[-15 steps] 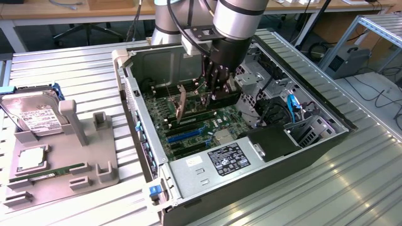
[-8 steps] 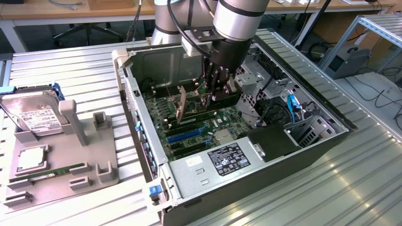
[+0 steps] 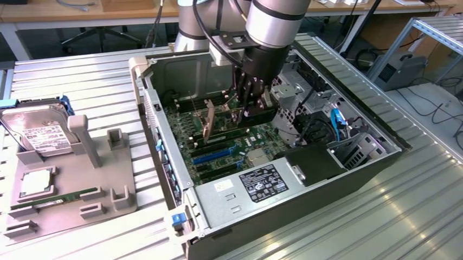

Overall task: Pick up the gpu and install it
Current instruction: 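Insert the gpu into the slot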

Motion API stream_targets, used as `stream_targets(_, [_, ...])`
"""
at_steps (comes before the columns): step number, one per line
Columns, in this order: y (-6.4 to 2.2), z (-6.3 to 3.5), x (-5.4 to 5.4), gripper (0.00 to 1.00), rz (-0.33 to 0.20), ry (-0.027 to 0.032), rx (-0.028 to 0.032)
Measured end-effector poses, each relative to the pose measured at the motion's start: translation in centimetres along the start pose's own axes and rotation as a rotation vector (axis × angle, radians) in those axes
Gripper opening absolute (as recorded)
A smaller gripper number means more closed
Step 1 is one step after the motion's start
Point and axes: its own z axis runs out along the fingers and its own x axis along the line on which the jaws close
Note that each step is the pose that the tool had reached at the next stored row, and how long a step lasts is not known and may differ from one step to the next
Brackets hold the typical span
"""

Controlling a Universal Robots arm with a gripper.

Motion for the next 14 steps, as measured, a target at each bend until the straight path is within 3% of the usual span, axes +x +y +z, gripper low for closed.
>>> stream_targets(14, [0.06, 0.19, 0.24, 0.27, 0.0, 0.0, 0.0])
